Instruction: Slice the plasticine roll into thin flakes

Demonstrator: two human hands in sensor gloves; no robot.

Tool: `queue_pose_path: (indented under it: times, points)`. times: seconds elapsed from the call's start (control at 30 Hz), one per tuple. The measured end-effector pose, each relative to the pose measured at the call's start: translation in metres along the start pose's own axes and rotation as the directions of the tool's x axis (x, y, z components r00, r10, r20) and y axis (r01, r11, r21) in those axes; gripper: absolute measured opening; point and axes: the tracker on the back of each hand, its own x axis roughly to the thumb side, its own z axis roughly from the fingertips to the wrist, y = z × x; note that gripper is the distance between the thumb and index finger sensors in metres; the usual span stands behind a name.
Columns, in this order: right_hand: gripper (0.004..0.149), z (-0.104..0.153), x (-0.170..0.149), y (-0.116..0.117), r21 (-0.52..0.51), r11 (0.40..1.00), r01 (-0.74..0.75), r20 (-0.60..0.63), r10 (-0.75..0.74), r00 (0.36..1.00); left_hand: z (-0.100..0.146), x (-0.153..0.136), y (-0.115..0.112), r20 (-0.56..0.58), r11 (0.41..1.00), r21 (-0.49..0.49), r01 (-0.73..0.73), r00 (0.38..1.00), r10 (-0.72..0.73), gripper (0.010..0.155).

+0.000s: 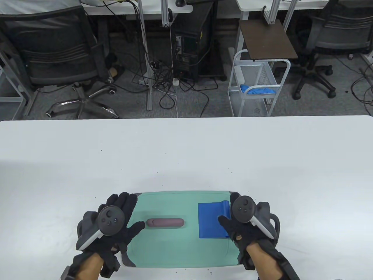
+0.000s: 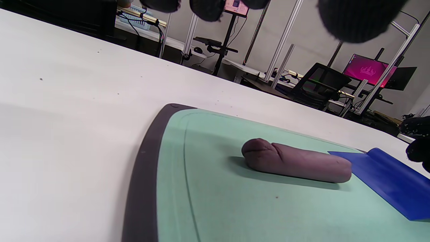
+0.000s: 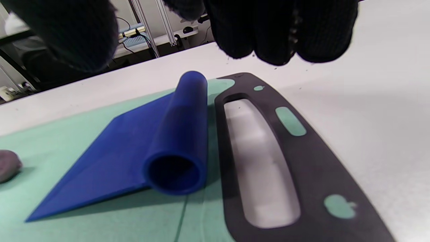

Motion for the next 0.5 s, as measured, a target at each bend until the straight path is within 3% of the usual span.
queue_pose_path:
  times: [0.37,0.5]
  points:
    - [0.087,-0.018,0.026,0.021,0.106,0.981,-0.163,-0.129,0.176,0.976,-0.001,0.002,-0.003,0.006,1.000,-0.012,0.001,1.000,-0.001,0.087]
    - [0.085,-0.022,0.031,0.022,0.096,0.978,-0.185,-0.163,0.198,0.966,-0.002,0.004,-0.004,0.011,1.000,-0.022,0.000,1.000,0.001,0.086]
